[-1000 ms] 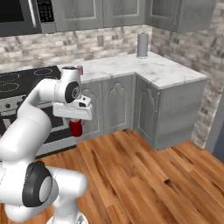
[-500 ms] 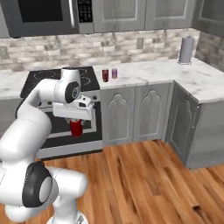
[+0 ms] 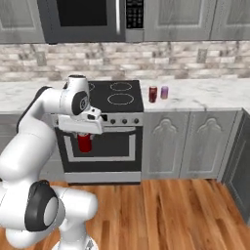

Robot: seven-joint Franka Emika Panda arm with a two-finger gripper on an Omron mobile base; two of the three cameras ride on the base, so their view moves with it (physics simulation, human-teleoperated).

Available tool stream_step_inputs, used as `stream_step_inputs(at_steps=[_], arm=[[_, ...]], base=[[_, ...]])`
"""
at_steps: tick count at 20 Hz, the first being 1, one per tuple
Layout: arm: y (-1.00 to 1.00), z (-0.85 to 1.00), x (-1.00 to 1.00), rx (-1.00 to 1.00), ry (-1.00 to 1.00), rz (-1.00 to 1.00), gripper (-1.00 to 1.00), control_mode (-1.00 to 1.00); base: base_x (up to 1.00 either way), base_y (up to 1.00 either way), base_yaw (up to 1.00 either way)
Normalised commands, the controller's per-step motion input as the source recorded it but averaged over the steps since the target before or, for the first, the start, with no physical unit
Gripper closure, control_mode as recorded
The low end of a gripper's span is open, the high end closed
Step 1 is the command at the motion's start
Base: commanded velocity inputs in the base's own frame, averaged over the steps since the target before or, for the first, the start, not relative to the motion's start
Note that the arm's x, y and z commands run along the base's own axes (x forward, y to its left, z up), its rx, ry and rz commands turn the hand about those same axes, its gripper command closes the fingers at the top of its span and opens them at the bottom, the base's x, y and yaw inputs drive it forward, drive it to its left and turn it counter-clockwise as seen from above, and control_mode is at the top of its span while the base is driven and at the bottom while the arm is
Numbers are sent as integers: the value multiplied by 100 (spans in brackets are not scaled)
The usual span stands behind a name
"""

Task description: Four empty soda cans are scattered around the kitchen. Gather all the cans and cluster them next to the stove for recycling.

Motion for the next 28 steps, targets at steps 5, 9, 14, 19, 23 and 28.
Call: stream_step_inputs(at_steps=[5,9,14,19,23,28], arm=[[0,0,0,0,0,0,100,100],[0,0,0,0,0,0,100,100],[0,0,0,0,0,0,100,100],[0,0,0,0,0,0,100,100],[0,0,0,0,0,0,100,100],[0,0,0,0,0,0,100,100]], base=[[55,-31,25],[32,-50,12],[17,-58,8],[8,-58,8],[16,-54,7],[22,-51,5]])
